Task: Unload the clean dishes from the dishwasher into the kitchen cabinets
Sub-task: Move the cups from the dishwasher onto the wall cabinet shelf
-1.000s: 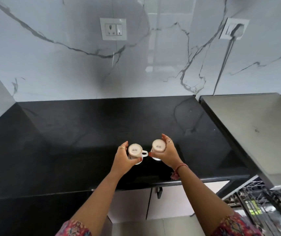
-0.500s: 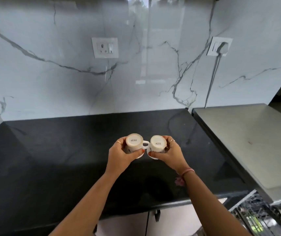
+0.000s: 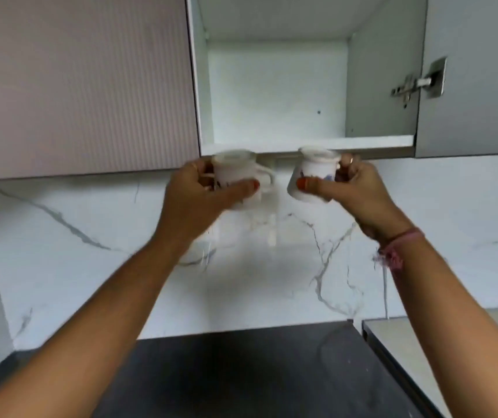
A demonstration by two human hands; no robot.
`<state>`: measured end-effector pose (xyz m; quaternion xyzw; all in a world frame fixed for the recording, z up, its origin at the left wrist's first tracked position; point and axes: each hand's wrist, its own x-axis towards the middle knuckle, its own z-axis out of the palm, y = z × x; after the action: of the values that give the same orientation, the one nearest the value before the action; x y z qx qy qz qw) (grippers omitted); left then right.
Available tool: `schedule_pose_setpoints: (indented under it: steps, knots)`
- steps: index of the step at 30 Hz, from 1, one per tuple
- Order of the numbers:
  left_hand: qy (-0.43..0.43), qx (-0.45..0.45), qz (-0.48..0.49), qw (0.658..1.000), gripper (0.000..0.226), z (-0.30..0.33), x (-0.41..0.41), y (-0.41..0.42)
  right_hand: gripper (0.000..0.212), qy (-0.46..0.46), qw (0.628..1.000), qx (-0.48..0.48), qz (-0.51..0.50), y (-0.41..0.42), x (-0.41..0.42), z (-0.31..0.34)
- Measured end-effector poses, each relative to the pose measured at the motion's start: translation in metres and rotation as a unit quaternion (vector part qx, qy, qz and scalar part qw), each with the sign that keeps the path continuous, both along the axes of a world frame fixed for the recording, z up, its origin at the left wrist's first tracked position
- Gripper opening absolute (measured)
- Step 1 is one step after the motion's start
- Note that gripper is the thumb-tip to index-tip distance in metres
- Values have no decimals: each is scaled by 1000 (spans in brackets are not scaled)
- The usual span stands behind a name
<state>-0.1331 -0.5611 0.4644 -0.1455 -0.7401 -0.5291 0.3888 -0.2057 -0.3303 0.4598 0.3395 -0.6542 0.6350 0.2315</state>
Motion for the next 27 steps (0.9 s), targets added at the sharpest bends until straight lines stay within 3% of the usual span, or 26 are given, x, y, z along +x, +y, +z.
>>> schedule_pose_setpoints:
  steps: [5, 9, 13, 17, 27]
  knots:
    - [32, 37, 21, 999, 36, 84, -31, 4, 42, 27, 999, -18, -5, -1, -27, 81]
    - [12, 24, 64, 998, 27, 109, -71, 9, 38, 4, 999, -5, -40, -14, -58, 114]
    - [-30, -5, 134, 991, 34, 117, -112, 13, 68, -29, 994, 51, -90, -26, -92, 123]
    - [-44, -49, 201, 977, 70, 121, -137, 14, 79, -38, 982, 115, -147, -31, -118, 125]
    - [-111, -92, 255, 956, 51, 121, -165, 11, 71, -6, 966, 184, -182, -40, -143, 128]
